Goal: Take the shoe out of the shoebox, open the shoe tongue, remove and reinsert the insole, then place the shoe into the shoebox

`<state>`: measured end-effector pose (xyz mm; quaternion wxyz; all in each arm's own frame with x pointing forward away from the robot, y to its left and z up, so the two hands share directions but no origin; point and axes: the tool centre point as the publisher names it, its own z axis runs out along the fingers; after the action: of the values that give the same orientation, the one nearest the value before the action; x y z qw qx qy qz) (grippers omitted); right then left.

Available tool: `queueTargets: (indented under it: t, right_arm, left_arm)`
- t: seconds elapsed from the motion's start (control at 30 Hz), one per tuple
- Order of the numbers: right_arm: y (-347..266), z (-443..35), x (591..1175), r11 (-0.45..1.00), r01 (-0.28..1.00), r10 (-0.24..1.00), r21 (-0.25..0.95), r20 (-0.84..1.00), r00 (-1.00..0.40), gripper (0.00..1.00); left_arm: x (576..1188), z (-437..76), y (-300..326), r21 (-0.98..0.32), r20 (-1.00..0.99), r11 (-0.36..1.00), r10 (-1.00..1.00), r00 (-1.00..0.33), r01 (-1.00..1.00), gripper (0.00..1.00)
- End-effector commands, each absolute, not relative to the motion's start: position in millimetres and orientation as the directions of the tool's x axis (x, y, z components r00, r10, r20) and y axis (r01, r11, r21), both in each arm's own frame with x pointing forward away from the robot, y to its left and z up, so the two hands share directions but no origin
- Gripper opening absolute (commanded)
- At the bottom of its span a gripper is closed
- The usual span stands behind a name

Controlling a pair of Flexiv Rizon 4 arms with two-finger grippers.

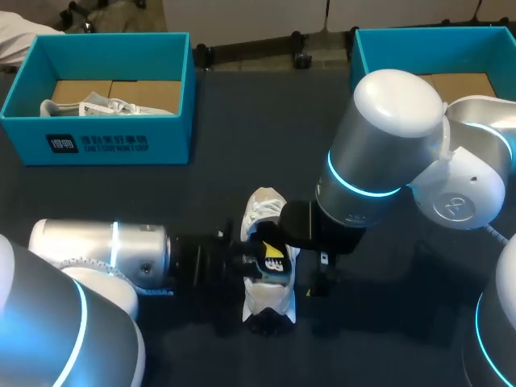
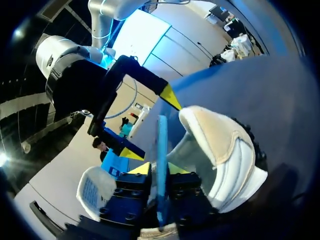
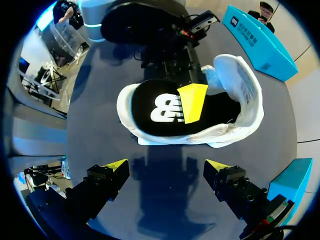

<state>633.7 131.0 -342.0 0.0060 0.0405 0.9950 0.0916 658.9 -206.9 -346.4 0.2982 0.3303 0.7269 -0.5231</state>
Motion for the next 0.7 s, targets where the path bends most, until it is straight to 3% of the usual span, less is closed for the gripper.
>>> queueTargets:
  t: [0.03,0.27,0.4,0.7]
  right_arm:
    - [132,-344,633,0.98,0.08,0.082,0.183,-0.006,-0.997,1.0]
    - [132,-344,633,0.98,0.08,0.082,0.183,-0.006,-0.997,1.0]
    - [132,-344,633,0.98,0.08,0.082,0.183,-0.006,-0.997,1.0]
    - [132,-344,633,0.98,0.08,0.082,0.183,-0.006,-0.997,1.0]
  left_arm:
    - [653,-334,-198,-0.6,-0.749,0.227,0.177,-0.639,0.767,0.4]
    - [637,-319,-200,-0.623,-0.737,0.191,0.184,-0.651,0.759,0.31]
    - [634,-324,-203,-0.615,-0.738,0.187,0.205,-0.643,0.766,0.0]
    - [645,-346,-202,-0.541,-0.793,0.18,0.216,-0.569,0.822,0.0]
